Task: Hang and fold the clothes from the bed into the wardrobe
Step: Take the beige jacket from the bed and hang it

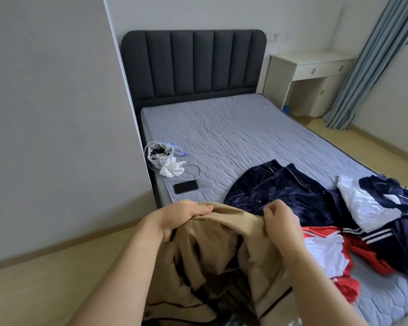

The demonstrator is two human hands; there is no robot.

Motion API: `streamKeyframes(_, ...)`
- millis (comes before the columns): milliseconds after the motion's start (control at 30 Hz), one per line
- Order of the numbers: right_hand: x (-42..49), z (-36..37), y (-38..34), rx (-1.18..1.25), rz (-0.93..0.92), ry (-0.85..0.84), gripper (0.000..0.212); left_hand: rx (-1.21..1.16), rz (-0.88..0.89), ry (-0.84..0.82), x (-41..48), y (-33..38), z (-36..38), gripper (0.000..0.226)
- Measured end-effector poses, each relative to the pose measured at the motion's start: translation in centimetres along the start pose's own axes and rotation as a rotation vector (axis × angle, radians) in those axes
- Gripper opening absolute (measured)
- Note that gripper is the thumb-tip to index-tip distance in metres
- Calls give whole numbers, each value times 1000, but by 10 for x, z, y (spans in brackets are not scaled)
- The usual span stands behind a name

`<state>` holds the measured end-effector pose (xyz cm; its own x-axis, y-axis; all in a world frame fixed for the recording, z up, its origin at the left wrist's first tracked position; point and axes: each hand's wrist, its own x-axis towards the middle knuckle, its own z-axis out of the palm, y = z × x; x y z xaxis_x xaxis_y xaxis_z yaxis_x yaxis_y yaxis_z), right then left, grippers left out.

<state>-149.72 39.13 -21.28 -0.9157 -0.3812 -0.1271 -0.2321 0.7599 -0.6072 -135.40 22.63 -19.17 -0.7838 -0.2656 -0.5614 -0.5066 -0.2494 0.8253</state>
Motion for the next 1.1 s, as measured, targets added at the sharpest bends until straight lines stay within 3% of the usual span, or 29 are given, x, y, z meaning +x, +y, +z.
streamKeyframes(33,-6,4,-5,-53,-62,114,16,-40,-18,37,1,1,2,29)
streamKeyframes(100,-20,14,-20,82,-260,248,19,-119,-67,86,3,3,3,34)
streamKeyframes(167,-37,24,-38,296,-431,102,16,-174,-80,107,5,3,0,39)
streamKeyframes(267,-51,42,-47,275,-537,-122,40,-252,-34,113,1,4,-8,37)
streamKeyframes(333,-49,53,-42,189,-544,-156,47,-278,36,108,-4,1,-17,30)
streamKeyframes(400,-46,60,-38,222,-423,-188,40,-242,119,70,-13,-3,-24,20)
streamKeyframes(467,-43,64,-38,296,-288,-197,32,-138,164,130,-20,-10,-24,35)
streamKeyframes(533,-40,65,-41,404,-201,-206,30,27,207,292,-24,-19,-24,58)
streamKeyframes(667,-44,60,-54,566,-247,-230,25,445,346,466,-36,-49,-21,94)
streamKeyframes(733,-51,53,-57,606,-322,-192,24,730,404,632,-44,-65,-16,78)
streamKeyframes(833,-65,43,-56,625,-404,-227,23,1018,360,1074,-48,-89,-1,54)
streamKeyframes(900,-74,38,-54,667,-421,-275,21,964,242,1249,-48,-106,18,46)
streamKeyframes(1033,-94,33,-59,677,-511,-354,19,498,29,1243,-59,-131,35,27)
streamKeyframes(1100,-105,36,-61,665,-565,-408,23,199,27,1297,-75,-138,25,25)
